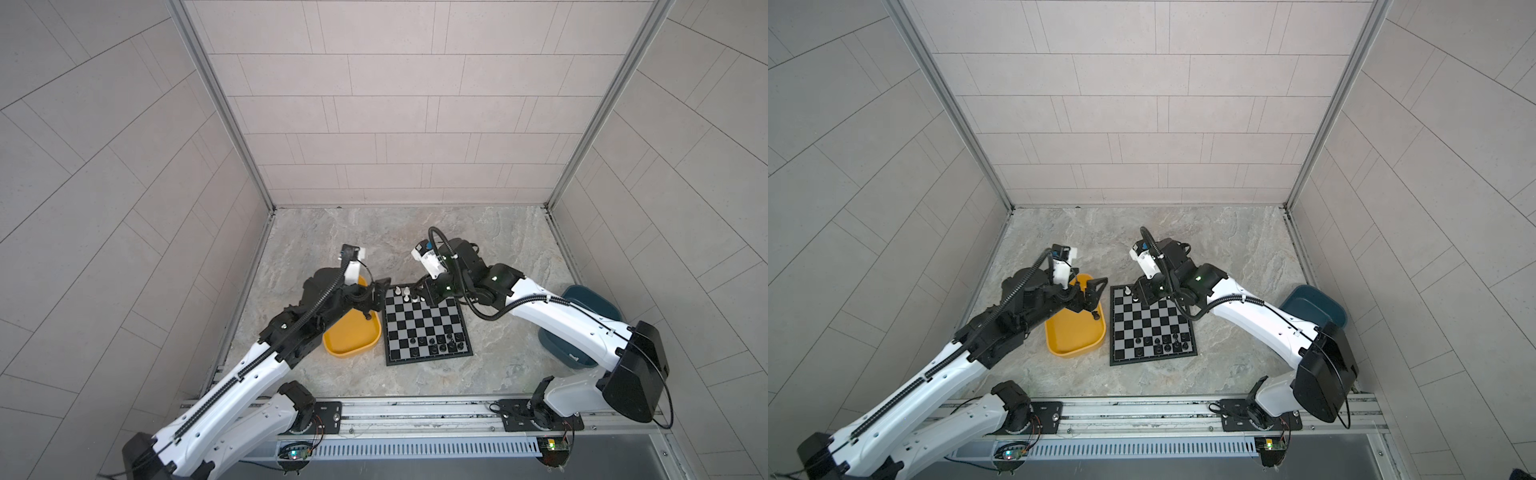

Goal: Set up the chess pieces on the board
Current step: 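Carry the rook with the right gripper to the near corner while the left returns, then lower the rook onto the near corner square and open the right gripper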

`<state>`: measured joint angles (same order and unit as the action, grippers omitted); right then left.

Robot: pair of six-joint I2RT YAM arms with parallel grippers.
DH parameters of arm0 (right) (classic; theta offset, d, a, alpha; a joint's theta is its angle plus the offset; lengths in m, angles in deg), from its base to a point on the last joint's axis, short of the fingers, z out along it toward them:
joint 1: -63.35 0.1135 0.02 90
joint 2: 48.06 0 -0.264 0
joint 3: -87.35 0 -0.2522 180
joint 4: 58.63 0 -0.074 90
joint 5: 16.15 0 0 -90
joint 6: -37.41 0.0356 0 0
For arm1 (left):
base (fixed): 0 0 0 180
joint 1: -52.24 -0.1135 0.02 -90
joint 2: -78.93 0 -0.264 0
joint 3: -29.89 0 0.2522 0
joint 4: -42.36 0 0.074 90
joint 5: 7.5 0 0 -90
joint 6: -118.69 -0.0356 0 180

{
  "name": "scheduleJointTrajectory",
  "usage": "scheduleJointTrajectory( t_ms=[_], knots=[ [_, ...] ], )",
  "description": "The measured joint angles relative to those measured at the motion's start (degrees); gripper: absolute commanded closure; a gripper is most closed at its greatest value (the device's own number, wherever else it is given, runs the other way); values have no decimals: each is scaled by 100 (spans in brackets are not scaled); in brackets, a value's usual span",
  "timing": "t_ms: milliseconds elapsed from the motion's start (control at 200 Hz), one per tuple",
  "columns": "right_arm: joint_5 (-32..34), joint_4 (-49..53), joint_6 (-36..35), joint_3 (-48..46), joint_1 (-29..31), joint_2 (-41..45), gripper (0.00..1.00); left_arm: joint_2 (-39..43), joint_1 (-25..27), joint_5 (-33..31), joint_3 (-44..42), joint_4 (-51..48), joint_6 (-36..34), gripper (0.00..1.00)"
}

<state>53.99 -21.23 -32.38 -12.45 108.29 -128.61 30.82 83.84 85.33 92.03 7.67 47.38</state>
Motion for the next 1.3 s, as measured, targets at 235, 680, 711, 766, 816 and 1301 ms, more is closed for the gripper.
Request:
scheduleJointTrajectory(
  t_ms=[235, 680, 711, 766, 816, 1301],
  knots=[
    [662, -787, -354, -870, 1270, -59, 100, -680, -1661, 1390, 153, -1537, 734, 0],
    [1167, -1869, -396, -1753, 1838, -693, 100, -356, -2087, 2538, -503, -1530, 940, 0],
    [1182, -1871, -391, -1705, 1838, -748, 100, -323, -2087, 2557, -511, -1519, 946, 0],
    [1207, -1875, -391, -1585, 1836, -863, 100, -284, -2087, 2590, -516, -1458, 960, 0],
    [1217, -1893, -391, -1495, 1840, -966, 100, -278, -2087, 2612, -516, -1421, 966, 0],
    [1228, -1937, -326, -1410, 1882, -1331, 100, -282, -2096, 2675, -525, -1335, 981, 0]
  ],
)
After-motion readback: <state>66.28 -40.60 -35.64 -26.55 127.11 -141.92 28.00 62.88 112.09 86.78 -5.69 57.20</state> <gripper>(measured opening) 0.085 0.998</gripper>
